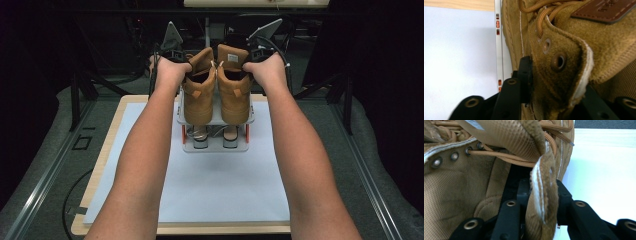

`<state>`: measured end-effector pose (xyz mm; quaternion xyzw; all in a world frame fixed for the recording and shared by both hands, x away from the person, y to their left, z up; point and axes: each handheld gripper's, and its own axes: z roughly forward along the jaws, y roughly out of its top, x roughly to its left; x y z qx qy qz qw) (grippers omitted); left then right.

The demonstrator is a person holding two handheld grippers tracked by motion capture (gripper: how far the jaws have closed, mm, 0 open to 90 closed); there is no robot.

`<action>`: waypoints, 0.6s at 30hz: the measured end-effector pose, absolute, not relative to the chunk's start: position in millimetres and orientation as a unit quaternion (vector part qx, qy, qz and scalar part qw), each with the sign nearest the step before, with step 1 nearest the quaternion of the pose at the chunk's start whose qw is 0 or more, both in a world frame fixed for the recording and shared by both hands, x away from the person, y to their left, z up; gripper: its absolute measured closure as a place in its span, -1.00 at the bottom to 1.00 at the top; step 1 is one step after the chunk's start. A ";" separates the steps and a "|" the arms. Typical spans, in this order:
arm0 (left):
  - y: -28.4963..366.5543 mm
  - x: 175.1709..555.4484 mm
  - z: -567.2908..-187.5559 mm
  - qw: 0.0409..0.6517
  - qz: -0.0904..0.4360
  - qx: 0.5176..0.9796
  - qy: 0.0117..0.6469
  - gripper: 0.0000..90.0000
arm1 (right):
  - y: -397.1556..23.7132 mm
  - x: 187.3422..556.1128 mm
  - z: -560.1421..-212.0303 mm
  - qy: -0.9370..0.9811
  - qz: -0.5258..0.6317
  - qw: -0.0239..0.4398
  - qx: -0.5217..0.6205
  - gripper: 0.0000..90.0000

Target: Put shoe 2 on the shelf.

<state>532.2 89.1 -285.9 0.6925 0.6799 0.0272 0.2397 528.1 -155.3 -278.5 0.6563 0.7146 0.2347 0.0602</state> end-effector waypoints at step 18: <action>96.4 528.6 -284.9 0.252 0.037 0.703 0.664 0.00 | -163.1 524.5 -276.5 0.715 0.251 0.061 0.650 0.14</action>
